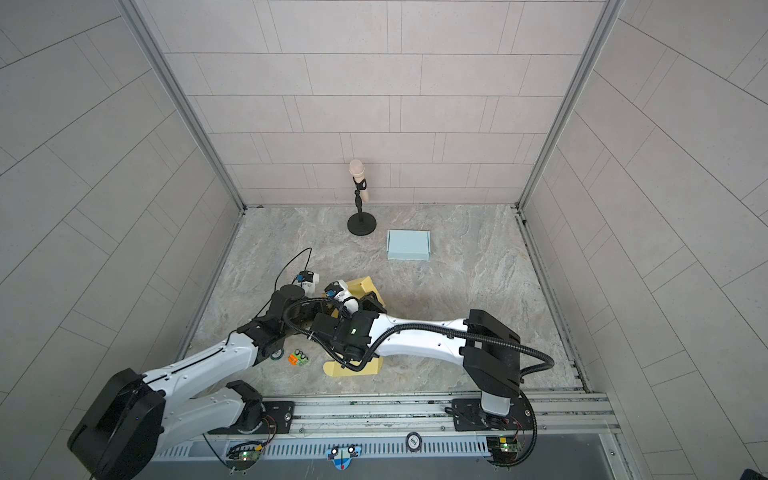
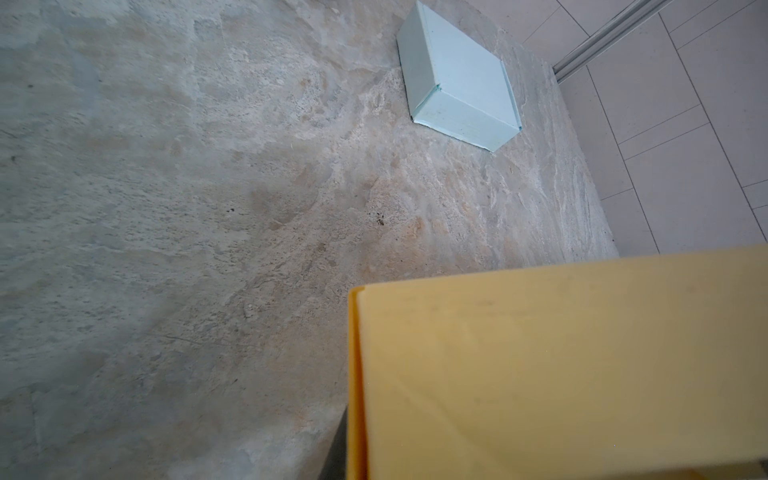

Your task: Fold the paper box

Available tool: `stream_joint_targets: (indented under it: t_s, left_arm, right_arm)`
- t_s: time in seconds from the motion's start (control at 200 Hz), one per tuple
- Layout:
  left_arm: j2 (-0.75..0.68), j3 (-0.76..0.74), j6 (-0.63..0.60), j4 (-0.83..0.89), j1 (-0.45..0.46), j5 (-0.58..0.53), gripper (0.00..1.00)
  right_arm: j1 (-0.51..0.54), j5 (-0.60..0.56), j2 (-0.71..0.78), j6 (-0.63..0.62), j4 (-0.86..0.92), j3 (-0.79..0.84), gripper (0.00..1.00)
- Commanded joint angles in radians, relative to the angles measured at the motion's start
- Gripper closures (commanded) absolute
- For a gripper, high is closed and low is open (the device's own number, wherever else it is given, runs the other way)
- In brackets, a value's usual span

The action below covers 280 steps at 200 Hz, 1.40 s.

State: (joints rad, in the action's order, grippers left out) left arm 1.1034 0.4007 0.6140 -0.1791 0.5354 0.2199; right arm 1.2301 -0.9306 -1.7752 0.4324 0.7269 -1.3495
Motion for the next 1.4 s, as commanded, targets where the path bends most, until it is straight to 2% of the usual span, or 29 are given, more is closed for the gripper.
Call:
stream_joint_targets:
  t_s: [0.0, 0.26, 0.456, 0.731, 0.811, 0.896, 1.091, 1.306, 1.397]
  left_arm:
    - [-0.023, 0.008, -0.019, -0.105, 0.031, 0.095, 0.90]
    - [-0.017, 0.009, -0.012, -0.120, 0.032, 0.093, 0.90]
    - [-0.020, 0.010, -0.013, -0.120, 0.034, 0.091, 0.90]
    - [-0.020, 0.010, -0.010, -0.123, 0.040, 0.086, 0.90]
    - [-0.020, 0.010, -0.009, -0.124, 0.041, 0.086, 0.90]
    - [-0.019, 0.010, -0.010, -0.125, 0.041, 0.084, 0.90]
    - [-0.016, 0.010, -0.010, -0.126, 0.041, 0.084, 0.90]
    - [-0.022, 0.008, -0.008, -0.125, 0.042, 0.082, 0.90]
    - [-0.023, 0.010, -0.010, -0.123, 0.041, 0.082, 0.90]
  right_arm:
    - [0.011, 0.027, -0.040, 0.012, -0.008, -0.032, 0.79]
    - [-0.004, 0.010, -0.064, 0.035, 0.026, -0.042, 0.72]
    - [-0.016, 0.013, -0.067, 0.040, 0.019, -0.033, 0.71]
    - [-0.027, -0.005, -0.110, 0.035, 0.030, -0.042, 0.88]
    - [-0.027, -0.021, -0.121, 0.038, 0.041, -0.046, 0.90]
    - [-0.029, -0.022, -0.121, 0.044, 0.044, -0.046, 0.86]
    - [-0.036, -0.006, -0.102, 0.056, 0.016, -0.027, 0.66]
    - [-0.053, 0.005, -0.121, 0.061, 0.014, -0.021, 0.65]
    - [-0.065, 0.007, -0.135, 0.060, 0.007, -0.016, 0.69]
